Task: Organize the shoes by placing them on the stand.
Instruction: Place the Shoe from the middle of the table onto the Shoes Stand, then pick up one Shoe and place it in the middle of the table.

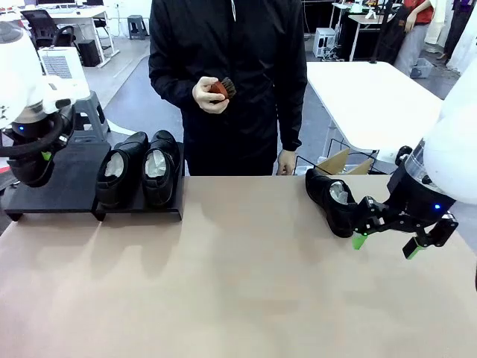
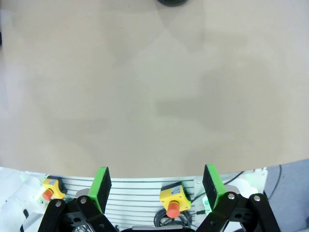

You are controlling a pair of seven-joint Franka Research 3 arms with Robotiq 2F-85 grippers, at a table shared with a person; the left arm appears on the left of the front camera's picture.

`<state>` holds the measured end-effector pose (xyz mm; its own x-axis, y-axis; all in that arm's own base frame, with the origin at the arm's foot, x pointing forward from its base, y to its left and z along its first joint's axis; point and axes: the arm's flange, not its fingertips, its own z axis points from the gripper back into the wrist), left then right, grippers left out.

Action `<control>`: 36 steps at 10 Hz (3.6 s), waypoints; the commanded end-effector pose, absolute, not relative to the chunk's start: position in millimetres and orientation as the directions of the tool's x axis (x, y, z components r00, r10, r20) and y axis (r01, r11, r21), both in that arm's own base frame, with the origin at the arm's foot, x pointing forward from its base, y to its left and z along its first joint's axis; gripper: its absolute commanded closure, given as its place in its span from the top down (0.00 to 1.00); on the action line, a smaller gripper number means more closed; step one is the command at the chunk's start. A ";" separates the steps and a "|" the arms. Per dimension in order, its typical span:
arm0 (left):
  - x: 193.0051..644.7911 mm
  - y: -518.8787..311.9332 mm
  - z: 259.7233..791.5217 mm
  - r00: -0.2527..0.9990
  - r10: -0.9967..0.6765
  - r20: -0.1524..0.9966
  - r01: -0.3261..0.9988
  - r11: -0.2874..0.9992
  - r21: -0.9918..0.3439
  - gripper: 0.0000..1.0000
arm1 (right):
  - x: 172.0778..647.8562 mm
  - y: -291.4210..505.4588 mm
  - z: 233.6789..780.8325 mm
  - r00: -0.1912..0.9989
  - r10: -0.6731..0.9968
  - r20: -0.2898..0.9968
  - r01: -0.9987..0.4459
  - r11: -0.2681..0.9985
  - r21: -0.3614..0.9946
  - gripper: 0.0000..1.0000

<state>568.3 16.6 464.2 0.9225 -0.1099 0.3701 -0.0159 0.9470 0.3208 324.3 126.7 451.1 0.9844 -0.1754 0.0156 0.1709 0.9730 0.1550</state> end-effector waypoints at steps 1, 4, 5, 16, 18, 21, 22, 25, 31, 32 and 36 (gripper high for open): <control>579.0 24.4 460.9 0.918 -0.124 0.377 0.009 0.956 0.293 0.00 | 323.7 128.2 451.7 0.986 -0.168 0.015 0.164 0.974 0.158 1.00; 571.7 28.6 445.4 0.924 -0.097 0.371 -0.010 0.961 0.277 0.00 | 323.7 128.2 451.7 0.986 -0.168 0.015 0.164 0.974 0.158 1.00; 569.7 32.3 438.5 0.929 -0.082 0.360 -0.018 0.964 0.266 0.00 | 323.7 128.2 451.7 0.986 -0.168 0.015 0.164 0.974 0.158 1.00; 556.8 42.8 428.5 0.944 0.051 0.326 -0.140 0.957 0.255 0.58 | 323.7 128.2 451.7 0.986 -0.168 0.015 0.164 0.974 0.158 1.00; 556.7 44.5 428.1 0.944 0.081 0.320 -0.168 0.953 0.254 0.77 | 323.7 128.2 451.7 0.986 -0.168 0.015 0.164 0.974 0.158 1.00; 551.2 40.3 446.4 0.925 0.103 0.367 -0.204 0.946 0.250 0.77 | 323.7 128.2 451.7 0.986 -0.168 0.015 0.164 0.974 0.158 1.00; 547.8 37.1 456.2 0.914 0.102 0.392 -0.211 0.946 0.245 0.77 | 323.7 128.2 451.7 0.986 -0.168 0.015 0.164 0.974 0.158 1.00; 554.3 39.7 461.1 0.919 0.089 0.385 -0.190 0.954 0.233 0.77 | 323.7 128.2 451.7 0.986 -0.168 0.015 0.164 0.974 0.158 1.00; 554.3 39.7 461.1 0.919 0.089 0.385 -0.190 0.954 0.233 0.77 | 323.7 128.2 451.7 0.986 -0.168 0.015 0.164 0.974 0.158 1.00; 554.3 39.7 461.1 0.919 0.089 0.385 -0.190 0.954 0.233 0.77 | 323.7 128.2 451.7 0.986 -0.168 0.015 0.164 0.974 0.158 1.00; 554.3 39.7 461.1 0.919 0.089 0.385 -0.190 0.954 0.233 0.77 | 323.7 128.2 451.7 0.986 -0.168 0.015 0.164 0.974 0.158 1.00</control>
<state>554.9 38.3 459.1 0.9219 0.0880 0.3774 -0.1873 0.9538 0.2349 324.3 126.7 451.0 0.9844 -0.1754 0.0154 0.1709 0.9730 0.1550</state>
